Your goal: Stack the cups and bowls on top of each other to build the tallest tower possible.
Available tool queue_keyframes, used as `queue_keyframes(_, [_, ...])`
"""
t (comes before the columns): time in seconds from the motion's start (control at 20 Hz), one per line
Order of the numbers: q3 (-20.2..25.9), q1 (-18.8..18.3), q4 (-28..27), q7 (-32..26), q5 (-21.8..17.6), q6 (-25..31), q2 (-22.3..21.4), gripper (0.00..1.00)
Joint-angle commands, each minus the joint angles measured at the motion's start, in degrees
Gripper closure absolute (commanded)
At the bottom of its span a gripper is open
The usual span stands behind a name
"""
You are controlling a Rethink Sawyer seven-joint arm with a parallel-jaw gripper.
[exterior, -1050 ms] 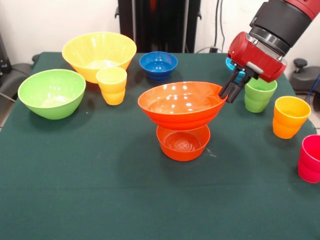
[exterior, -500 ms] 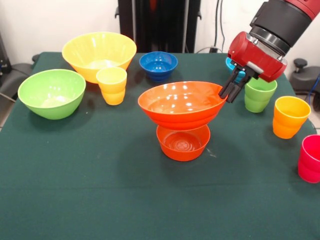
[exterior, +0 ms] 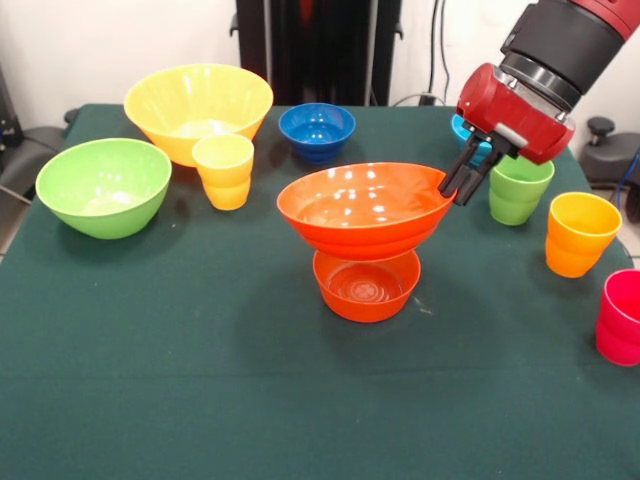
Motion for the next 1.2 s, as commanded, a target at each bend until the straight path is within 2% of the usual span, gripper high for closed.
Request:
queue_keyframes(0.05, [3.12,1.01,-2.32,6.86,1.68,4.64,0.99,1.00])
queue_keyframes(1.2, [2.63,1.39,-2.10,7.41,1.74,3.97,1.20,1.00])
